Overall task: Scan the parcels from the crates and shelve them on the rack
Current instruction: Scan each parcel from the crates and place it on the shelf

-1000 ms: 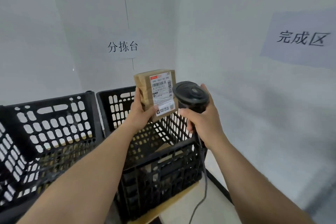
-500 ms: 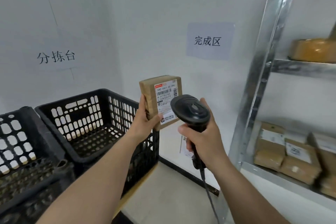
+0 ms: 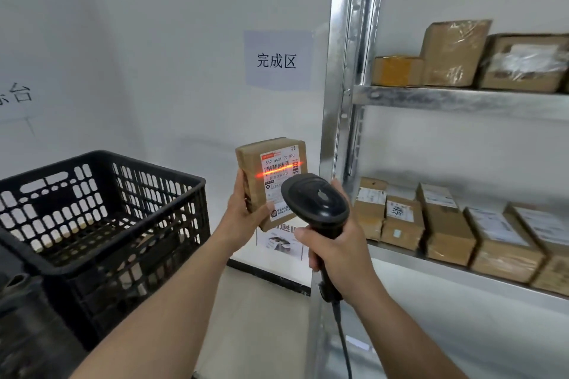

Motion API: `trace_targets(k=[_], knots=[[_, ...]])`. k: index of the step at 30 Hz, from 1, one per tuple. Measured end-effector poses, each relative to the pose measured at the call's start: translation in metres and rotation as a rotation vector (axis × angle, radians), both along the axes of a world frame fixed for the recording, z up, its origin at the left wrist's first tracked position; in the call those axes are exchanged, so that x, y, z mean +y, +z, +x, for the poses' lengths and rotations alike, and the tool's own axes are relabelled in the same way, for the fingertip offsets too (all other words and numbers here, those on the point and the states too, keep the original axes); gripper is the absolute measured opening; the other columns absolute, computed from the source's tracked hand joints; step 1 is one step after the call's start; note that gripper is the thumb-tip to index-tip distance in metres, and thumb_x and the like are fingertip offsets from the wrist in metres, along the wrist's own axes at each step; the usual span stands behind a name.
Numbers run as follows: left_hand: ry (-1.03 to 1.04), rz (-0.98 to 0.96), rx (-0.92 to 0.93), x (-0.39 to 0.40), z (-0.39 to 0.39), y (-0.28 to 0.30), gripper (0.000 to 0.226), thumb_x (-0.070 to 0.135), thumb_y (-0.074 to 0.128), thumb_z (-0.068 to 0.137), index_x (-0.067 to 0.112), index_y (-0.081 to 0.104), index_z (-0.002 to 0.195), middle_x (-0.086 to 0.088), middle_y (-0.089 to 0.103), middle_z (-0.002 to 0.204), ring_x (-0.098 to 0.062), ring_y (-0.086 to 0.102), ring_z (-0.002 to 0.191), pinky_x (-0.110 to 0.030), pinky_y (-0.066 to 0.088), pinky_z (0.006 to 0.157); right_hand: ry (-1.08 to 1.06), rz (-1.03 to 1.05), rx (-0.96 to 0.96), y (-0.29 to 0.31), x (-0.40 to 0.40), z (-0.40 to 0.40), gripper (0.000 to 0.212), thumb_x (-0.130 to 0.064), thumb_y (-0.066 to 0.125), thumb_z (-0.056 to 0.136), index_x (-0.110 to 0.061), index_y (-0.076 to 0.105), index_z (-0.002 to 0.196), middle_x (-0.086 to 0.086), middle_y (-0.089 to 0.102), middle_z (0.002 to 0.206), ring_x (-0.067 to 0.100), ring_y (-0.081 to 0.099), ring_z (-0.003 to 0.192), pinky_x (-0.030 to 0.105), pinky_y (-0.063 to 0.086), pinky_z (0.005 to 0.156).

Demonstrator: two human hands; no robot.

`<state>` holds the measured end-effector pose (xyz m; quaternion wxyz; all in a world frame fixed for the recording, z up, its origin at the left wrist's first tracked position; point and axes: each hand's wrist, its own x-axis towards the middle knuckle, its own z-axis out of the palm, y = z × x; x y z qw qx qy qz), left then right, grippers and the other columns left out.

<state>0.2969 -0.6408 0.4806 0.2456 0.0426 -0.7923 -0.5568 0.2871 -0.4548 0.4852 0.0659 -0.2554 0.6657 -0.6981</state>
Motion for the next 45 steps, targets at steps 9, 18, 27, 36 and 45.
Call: trace_targets(k=[9, 18, 27, 36, 45], knots=[[-0.063, 0.001, -0.03, 0.038, 0.013, 0.002, 0.077, -0.002, 0.056, 0.093, 0.048, 0.013, 0.133, 0.021, 0.054, 0.115, 0.024, 0.056, 0.092, -0.003, 0.047, 0.066, -0.038, 0.006, -0.001, 0.001, 0.04, 0.018, 0.091, 0.0, 0.072, 0.082, -0.048, 0.029, 0.146, 0.003, 0.061, 0.077, 0.02, 0.051, 0.048, 0.03, 0.048, 0.049], [-0.09, 0.024, -0.084, 0.079, 0.035, -0.004, 0.086, 0.0, 0.057, 0.093, 0.039, 0.004, 0.149, 0.022, 0.053, 0.118, 0.023, 0.055, 0.093, -0.004, 0.048, 0.067, -0.049, 0.011, -0.024, 0.0, 0.085, 0.038, 0.092, 0.001, 0.071, 0.082, -0.041, 0.027, 0.15, 0.001, 0.065, 0.074, 0.019, 0.05, 0.047, 0.028, 0.048, 0.046], [-0.186, -0.014, -0.104, 0.103, 0.021, -0.021, 0.084, 0.003, 0.058, 0.093, 0.048, 0.005, 0.141, 0.023, 0.051, 0.12, 0.023, 0.054, 0.094, -0.005, 0.049, 0.068, -0.177, -0.011, -0.019, -0.006, 0.114, 0.054, 0.086, 0.001, 0.072, 0.08, -0.066, 0.036, 0.12, -0.003, 0.063, 0.068, 0.015, 0.048, 0.046, 0.025, 0.045, 0.045], [-0.385, 0.032, -0.194, 0.125, -0.009, -0.029, 0.089, 0.013, 0.061, 0.093, 0.037, -0.001, 0.153, 0.011, 0.051, 0.137, 0.003, 0.056, 0.11, -0.01, 0.049, 0.083, -0.514, 0.044, -0.003, -0.019, 0.141, 0.054, 0.101, -0.006, 0.077, 0.08, -0.049, 0.019, 0.151, -0.002, 0.065, 0.117, 0.013, 0.059, 0.069, 0.021, 0.049, 0.052], [-0.638, 0.098, -0.277, 0.176, -0.018, -0.042, 0.071, 0.018, 0.06, 0.094, 0.041, 0.022, 0.149, 0.018, 0.063, 0.119, -0.002, 0.063, 0.104, -0.028, 0.054, 0.09, -0.947, 0.172, 0.036, -0.032, 0.198, 0.057, 0.104, -0.01, 0.078, 0.079, -0.047, 0.014, 0.153, -0.014, 0.063, 0.116, 0.018, 0.068, 0.09, 0.042, 0.06, 0.076]])
